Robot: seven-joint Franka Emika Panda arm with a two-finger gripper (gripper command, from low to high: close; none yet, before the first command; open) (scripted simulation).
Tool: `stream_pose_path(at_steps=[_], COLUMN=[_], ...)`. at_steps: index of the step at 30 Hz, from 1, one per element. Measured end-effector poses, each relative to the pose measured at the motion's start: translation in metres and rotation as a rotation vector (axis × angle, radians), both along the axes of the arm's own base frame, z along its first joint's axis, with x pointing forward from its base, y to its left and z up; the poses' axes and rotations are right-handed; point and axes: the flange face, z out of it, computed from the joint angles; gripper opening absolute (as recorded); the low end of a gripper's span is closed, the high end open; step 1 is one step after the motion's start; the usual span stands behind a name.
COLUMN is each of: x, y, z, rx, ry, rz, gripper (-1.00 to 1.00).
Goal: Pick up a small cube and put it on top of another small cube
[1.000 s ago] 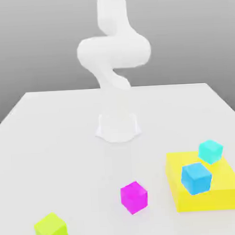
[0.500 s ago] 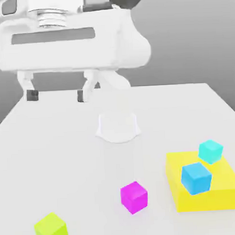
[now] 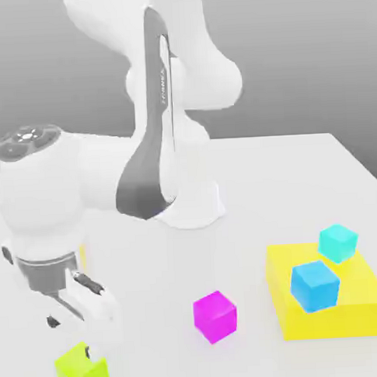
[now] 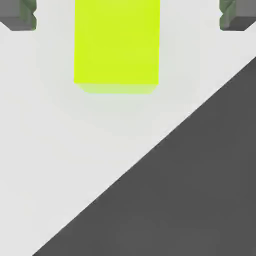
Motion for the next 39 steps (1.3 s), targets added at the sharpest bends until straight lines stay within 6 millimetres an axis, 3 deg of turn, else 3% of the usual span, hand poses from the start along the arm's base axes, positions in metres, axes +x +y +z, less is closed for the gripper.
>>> stream_pose_path(at_steps=[1,2,9,14,18,23,26,32,33,39], x=[-0.001,-0.001,-0.001,-0.002,-0.019,-0.061,-0.091,-0.098,-0.099,-0.099], y=[0.000,0.000,0.000,0.007,0.076,0.176,0.201,0.206,0.206,0.206], z=[-0.014,-0.026,-0.028,0.029,0.056,0.078,0.082,0.028,0.023,0.020], rx=[0.000,0.000,0.000,0.002,0.011,0.010,0.003,0.000,0.000,0.000], ry=[0.001,0.002,0.002,0.001,-0.002,-0.001,0.001,0.002,0.002,0.002], rz=[-0.001,-0.002,-0.002,0.011,0.164,0.416,0.501,0.521,0.522,0.522], gripper=[0.00,-1.00,-1.00,-1.00,-1.00,-1.00,-1.00,-1.00,1.00,1.00])
